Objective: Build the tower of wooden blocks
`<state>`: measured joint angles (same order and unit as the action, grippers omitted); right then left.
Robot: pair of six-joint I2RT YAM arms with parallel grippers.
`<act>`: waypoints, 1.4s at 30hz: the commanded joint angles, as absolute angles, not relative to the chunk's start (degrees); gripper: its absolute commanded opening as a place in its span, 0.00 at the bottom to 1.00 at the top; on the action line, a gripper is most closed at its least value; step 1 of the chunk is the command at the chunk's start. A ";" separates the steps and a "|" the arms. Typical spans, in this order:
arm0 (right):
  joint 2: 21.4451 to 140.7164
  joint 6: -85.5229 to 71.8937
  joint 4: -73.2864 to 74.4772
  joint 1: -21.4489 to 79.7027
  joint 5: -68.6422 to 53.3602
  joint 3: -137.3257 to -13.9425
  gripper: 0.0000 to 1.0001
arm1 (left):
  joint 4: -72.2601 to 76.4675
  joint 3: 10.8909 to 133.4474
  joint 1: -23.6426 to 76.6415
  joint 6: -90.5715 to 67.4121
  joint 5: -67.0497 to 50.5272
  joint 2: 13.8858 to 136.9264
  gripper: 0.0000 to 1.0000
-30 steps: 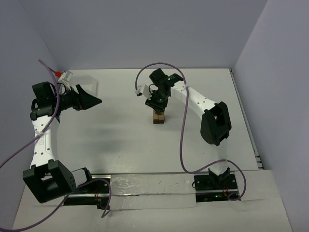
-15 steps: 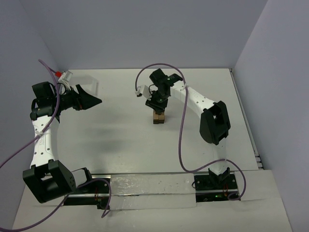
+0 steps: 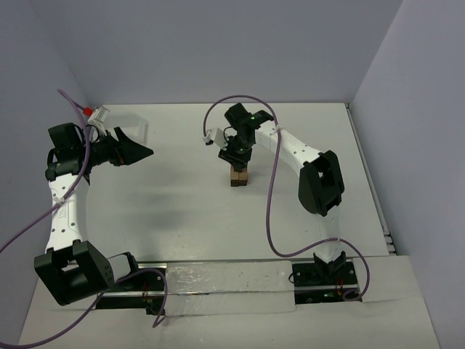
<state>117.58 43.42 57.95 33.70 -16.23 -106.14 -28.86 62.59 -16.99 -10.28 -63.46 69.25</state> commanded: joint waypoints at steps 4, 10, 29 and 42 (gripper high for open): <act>118.12 44.30 57.79 33.29 -17.40 -108.91 0.29 | -26.47 63.19 -17.49 -10.20 -65.30 69.35 0.99; 118.30 44.12 57.57 33.31 -17.58 -108.98 0.33 | -26.46 63.11 -17.49 -10.02 -65.30 69.24 0.99; 118.39 43.12 57.18 33.31 -17.40 -108.28 0.62 | -26.81 63.28 -17.54 -9.76 -65.13 69.14 0.99; 113.58 37.75 58.86 33.69 -17.58 -115.39 1.00 | -28.94 65.38 -17.49 -7.18 -62.36 68.73 0.99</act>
